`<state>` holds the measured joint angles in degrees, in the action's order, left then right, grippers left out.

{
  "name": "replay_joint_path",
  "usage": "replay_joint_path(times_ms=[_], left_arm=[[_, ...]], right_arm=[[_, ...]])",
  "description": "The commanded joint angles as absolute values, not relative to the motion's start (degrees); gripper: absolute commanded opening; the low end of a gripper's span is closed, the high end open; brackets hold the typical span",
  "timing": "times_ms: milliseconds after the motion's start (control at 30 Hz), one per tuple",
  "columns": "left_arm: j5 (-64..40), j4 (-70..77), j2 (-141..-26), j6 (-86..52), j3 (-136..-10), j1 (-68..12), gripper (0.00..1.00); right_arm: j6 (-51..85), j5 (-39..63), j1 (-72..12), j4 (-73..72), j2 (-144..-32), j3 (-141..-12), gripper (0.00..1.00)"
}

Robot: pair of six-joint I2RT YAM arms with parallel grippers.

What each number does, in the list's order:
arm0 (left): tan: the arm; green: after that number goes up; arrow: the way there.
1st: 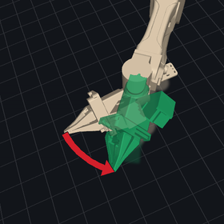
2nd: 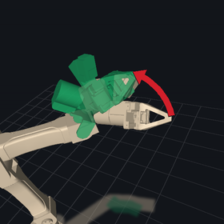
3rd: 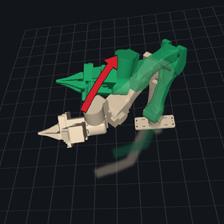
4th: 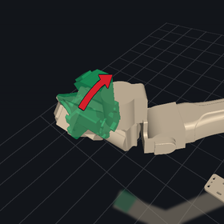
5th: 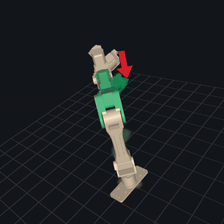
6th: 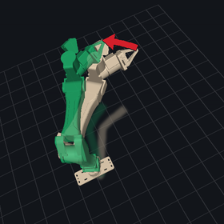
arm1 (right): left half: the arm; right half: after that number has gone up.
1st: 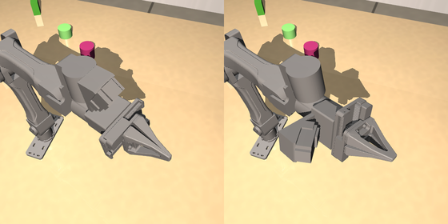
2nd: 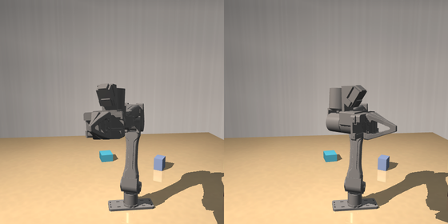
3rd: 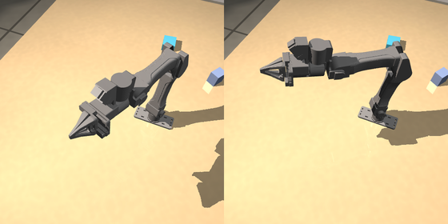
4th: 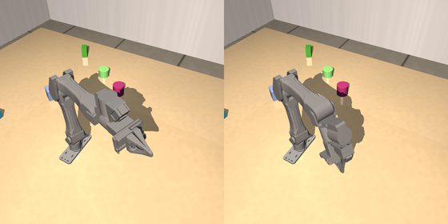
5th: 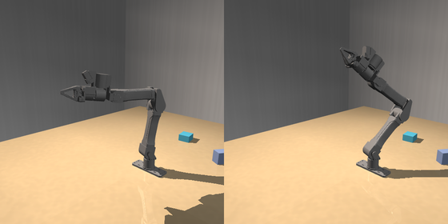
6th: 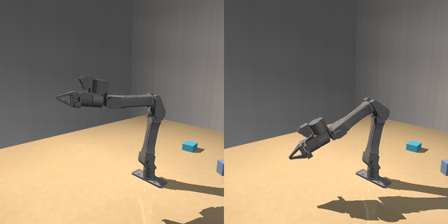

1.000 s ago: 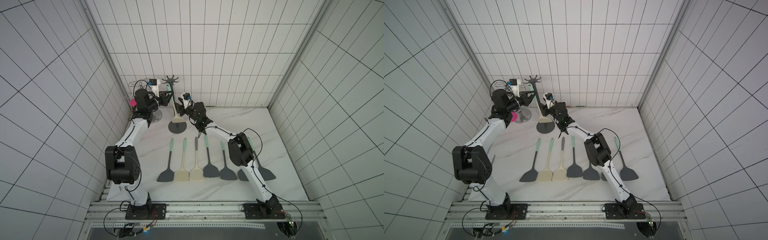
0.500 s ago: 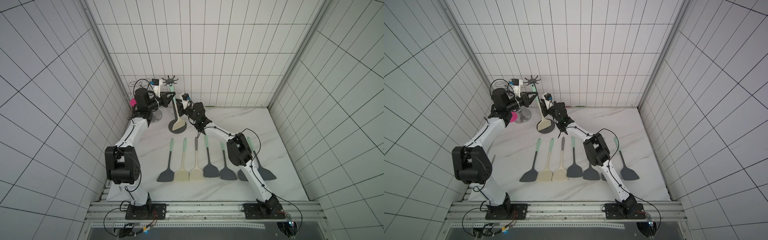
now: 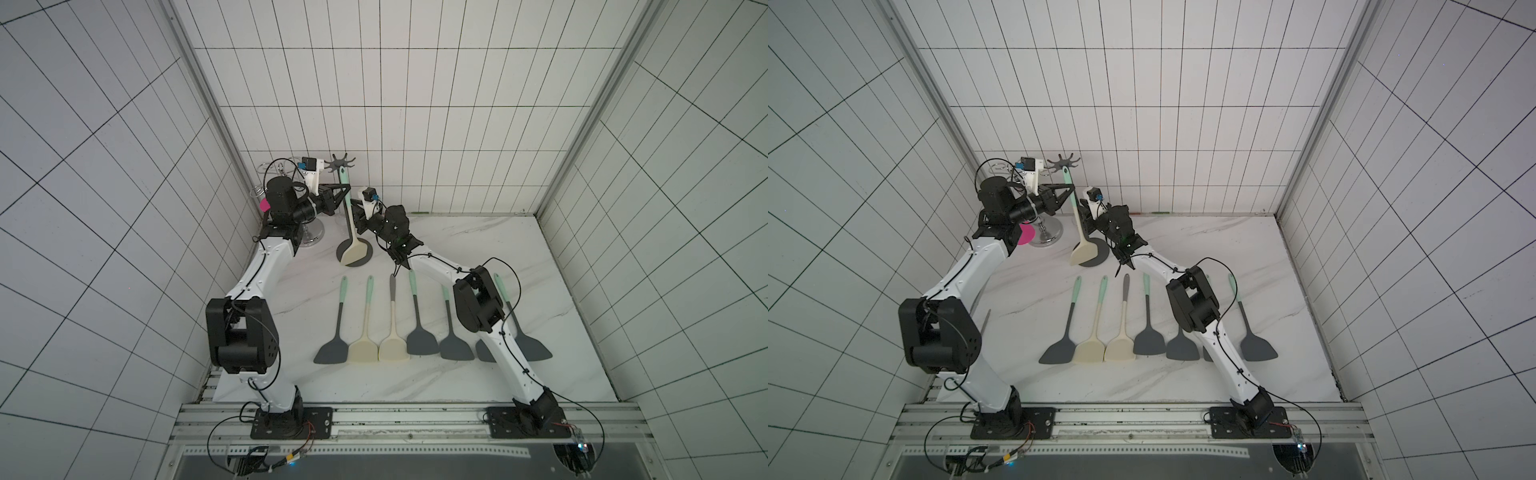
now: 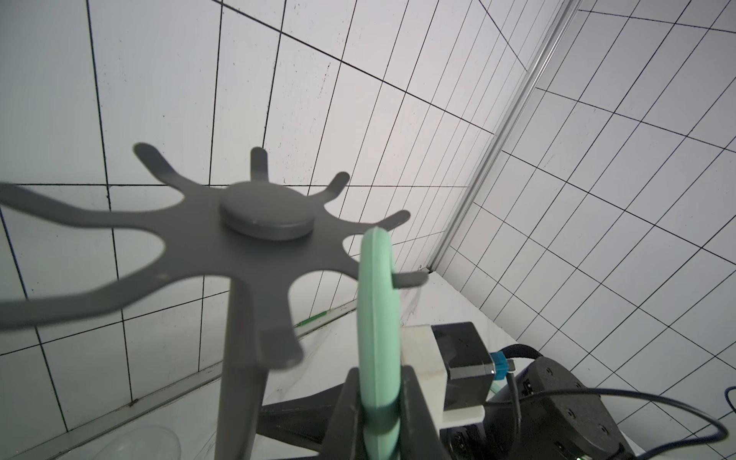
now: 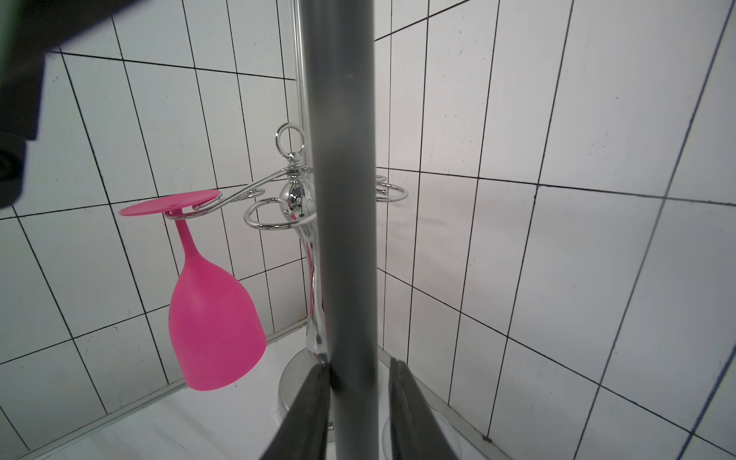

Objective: Take the spatula off the kitchen utensil rack
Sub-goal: Take off the spatula from the rack.

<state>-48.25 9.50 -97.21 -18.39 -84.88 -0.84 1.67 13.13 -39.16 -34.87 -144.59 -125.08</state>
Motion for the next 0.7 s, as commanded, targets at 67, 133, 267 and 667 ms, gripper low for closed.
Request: replay_joint_path(times_ms=[67, 133, 267, 667], left_arm=[[-53.60, 21.27, -91.39, -18.80, -84.11, -0.88, 0.00], [-54.54, 23.94, -90.65, -19.12, -82.81, -0.88, 0.00], [-54.65, 30.83, -89.64, -19.92, -79.60, -0.88, 0.00], [-53.63, 46.73, -91.48, -30.67, -78.00, -0.13, 0.00]], right_arm=[[1.71, 13.27, -39.54, -30.92, -142.99, -126.30, 0.28], [1.91, 13.49, -39.51, -29.75, -143.17, -126.98, 0.28], [3.28, 14.35, -39.53, -28.46, -143.46, -127.17, 0.28], [3.10, 15.21, -39.55, -25.47, -144.03, -128.58, 0.25]])
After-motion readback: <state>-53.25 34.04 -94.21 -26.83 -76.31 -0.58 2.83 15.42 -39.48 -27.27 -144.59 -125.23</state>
